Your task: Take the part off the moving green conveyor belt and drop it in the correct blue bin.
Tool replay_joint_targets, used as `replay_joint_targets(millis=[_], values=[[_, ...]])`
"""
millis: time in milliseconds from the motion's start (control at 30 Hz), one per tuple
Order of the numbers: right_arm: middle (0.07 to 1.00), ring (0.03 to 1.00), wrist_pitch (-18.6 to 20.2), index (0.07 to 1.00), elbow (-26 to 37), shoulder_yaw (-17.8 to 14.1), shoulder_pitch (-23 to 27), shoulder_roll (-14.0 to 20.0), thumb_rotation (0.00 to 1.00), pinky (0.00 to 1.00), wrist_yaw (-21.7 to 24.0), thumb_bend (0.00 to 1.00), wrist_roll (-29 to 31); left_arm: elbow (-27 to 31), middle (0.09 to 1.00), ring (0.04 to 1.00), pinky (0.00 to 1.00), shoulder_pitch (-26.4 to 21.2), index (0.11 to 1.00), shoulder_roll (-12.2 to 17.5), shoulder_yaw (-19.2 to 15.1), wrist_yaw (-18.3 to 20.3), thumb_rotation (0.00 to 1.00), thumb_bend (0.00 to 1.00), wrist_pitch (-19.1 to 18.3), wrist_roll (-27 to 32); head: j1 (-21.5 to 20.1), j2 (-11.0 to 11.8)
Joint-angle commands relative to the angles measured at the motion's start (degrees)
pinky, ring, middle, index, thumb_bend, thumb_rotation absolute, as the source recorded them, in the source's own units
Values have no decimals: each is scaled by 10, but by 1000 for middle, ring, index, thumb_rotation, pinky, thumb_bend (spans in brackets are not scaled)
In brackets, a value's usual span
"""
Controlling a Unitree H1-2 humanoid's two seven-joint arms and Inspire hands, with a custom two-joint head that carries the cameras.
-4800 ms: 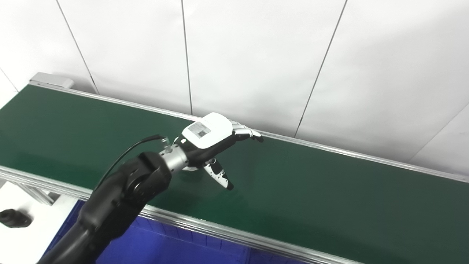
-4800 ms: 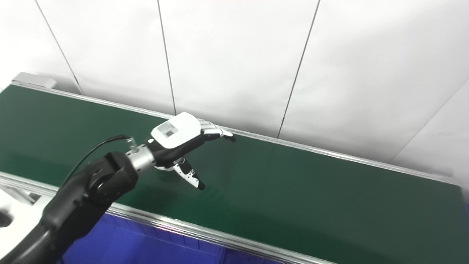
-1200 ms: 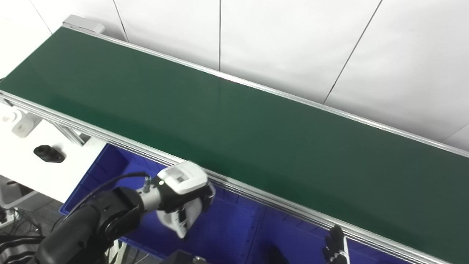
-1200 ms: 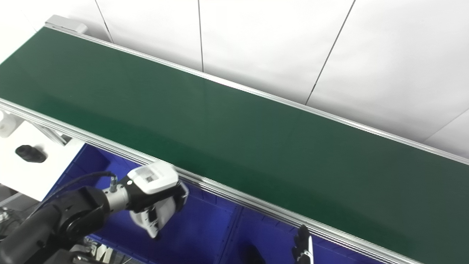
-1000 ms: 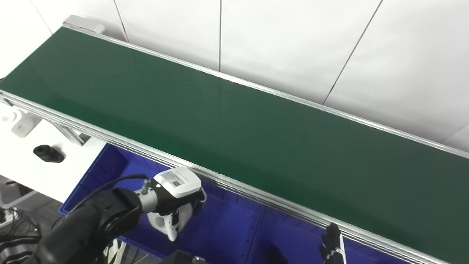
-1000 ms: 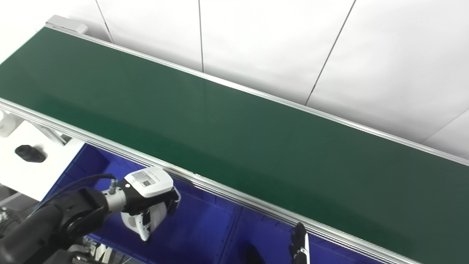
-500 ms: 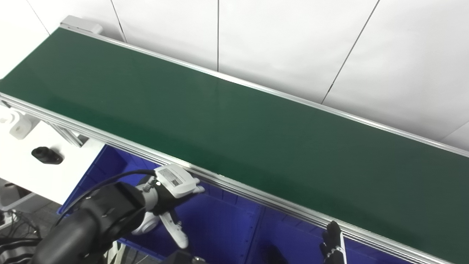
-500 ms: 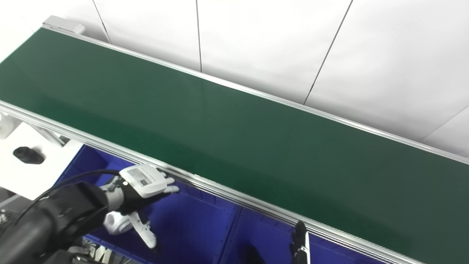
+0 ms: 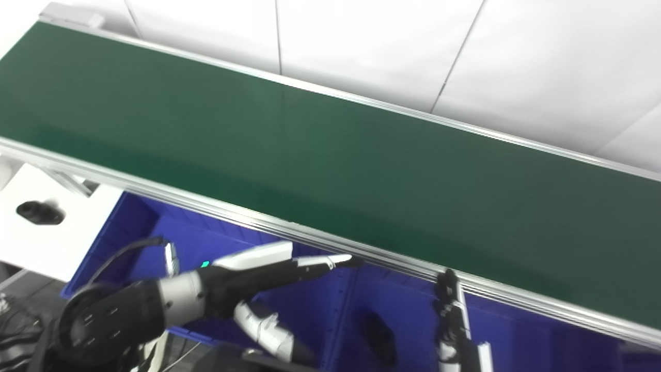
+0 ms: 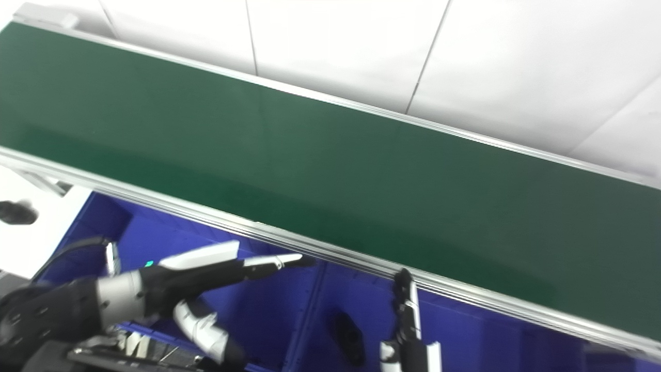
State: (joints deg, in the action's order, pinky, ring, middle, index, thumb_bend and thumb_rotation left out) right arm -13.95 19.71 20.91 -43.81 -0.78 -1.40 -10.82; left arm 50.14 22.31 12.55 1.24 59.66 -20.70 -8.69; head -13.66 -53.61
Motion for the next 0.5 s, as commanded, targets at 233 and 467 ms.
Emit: replay_joint_targets(millis=[233, 467], values=[[969, 968, -10, 978, -8, 70, -18, -96, 1000, 978, -53, 777, -84, -87, 1000, 1000, 1000, 145, 1000, -194, -57, -263, 878, 903, 178, 77, -110, 23], [1000, 1000, -35, 998, -33, 87, -13, -113, 1000, 1000, -109, 739, -122, -146, 1000, 1000, 1000, 140, 1000, -135, -6, -316, 967, 742, 279, -15, -136, 28]])
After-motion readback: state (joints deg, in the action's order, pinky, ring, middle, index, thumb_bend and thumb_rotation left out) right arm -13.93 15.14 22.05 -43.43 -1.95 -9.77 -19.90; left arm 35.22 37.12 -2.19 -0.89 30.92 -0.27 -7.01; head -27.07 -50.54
